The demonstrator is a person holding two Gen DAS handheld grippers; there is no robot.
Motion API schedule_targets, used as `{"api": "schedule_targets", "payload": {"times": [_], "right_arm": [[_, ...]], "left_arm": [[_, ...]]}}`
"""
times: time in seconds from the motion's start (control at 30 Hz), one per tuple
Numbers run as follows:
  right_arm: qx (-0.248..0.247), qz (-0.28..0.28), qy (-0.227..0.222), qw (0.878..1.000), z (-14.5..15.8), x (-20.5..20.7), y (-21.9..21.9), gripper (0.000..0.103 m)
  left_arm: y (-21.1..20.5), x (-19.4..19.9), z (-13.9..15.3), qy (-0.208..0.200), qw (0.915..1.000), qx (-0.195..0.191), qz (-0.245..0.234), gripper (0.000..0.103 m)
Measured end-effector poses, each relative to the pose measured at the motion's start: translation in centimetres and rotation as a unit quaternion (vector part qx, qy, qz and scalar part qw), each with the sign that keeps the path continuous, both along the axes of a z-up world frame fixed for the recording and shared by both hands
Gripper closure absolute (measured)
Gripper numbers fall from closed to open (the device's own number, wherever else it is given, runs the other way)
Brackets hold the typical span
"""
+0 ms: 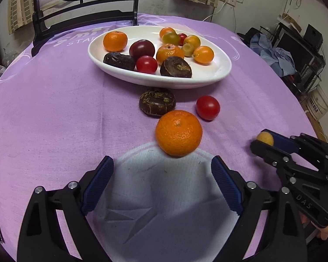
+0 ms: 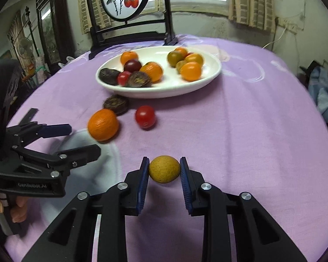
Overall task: Organize fruits
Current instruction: 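Grasp a mandarin with the left tool while the right tool grasps a yellow citrus, then carry both fruits onto the white plate and open both tools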
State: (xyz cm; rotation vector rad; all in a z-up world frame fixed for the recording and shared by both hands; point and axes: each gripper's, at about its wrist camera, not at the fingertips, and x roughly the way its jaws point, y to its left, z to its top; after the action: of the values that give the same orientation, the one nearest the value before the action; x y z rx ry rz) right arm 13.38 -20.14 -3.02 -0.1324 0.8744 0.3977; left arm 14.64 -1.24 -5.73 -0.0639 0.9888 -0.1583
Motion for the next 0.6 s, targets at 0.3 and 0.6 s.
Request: {"api": "schedule_targets", "payload": {"times": [0.3, 0.6], "right_arm": [[0.017, -0.002, -0.005, 1.0, 0.6, 0.3, -1.1, 0.074], [0.017, 0.002, -0.005, 1.0, 0.6, 0.3, -1.1, 0.074]], "left_arm": [[-1.7, 2.5, -0.3, 0.005, 0.9994, 0.033, 0.003, 0.033], [-2.3, 1.2, 0.7, -0.007, 0.9981, 0.059, -0.017, 0.06]]}}
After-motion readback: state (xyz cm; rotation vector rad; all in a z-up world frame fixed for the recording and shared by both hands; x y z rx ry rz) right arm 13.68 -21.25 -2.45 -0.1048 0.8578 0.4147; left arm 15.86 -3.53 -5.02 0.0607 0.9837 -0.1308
